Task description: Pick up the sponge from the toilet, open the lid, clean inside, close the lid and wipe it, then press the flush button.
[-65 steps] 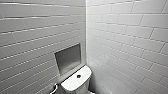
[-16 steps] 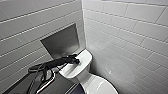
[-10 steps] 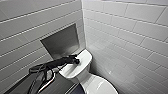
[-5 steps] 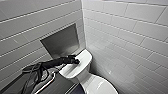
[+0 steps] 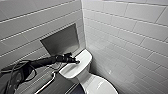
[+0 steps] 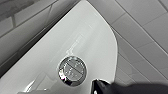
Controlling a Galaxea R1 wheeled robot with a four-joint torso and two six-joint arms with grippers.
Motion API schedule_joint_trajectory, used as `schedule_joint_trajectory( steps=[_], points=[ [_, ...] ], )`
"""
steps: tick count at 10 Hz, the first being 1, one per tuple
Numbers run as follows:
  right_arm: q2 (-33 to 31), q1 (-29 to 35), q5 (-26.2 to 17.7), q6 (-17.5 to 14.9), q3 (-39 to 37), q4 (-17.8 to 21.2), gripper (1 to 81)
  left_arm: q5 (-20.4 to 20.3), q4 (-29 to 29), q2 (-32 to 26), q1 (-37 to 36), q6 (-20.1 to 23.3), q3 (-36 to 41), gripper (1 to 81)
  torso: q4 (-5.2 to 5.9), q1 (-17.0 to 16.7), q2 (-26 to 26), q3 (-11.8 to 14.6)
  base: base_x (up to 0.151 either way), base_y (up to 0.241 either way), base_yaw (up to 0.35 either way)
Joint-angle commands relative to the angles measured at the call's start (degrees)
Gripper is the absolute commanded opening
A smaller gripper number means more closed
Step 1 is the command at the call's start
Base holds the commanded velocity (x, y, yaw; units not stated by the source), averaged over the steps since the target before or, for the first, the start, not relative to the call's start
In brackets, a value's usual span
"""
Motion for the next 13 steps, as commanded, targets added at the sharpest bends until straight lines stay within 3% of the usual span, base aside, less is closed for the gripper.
schedule_joint_trajectory(
  steps=[1,5,9,13],
  points=[
    [0.1,-0.9,-4.0,0.0,0.7,-1.3,1.0,-0.2,-0.2,-10.3,-12.0,-0.4,11.2,1.0,0.00,0.0,0.0,0.0,0.000,0.000,0.000],
    [0.1,-0.3,-4.0,0.0,0.7,-1.3,1.0,0.0,0.7,-21.9,-4.7,-0.2,30.6,1.0,0.00,0.0,0.0,0.0,0.000,0.000,0.000],
    [0.4,1.1,-4.1,0.0,-0.7,-0.9,1.0,-0.1,3.1,-27.2,9.3,1.6,34.3,1.0,0.00,0.0,0.0,0.0,0.000,0.000,0.000],
    [2.2,2.0,-4.1,0.1,-3.0,-1.0,1.0,-2.8,5.3,-25.5,23.5,6.5,33.9,1.0,0.00,0.0,0.0,0.0,0.000,0.000,0.000]
  ],
)
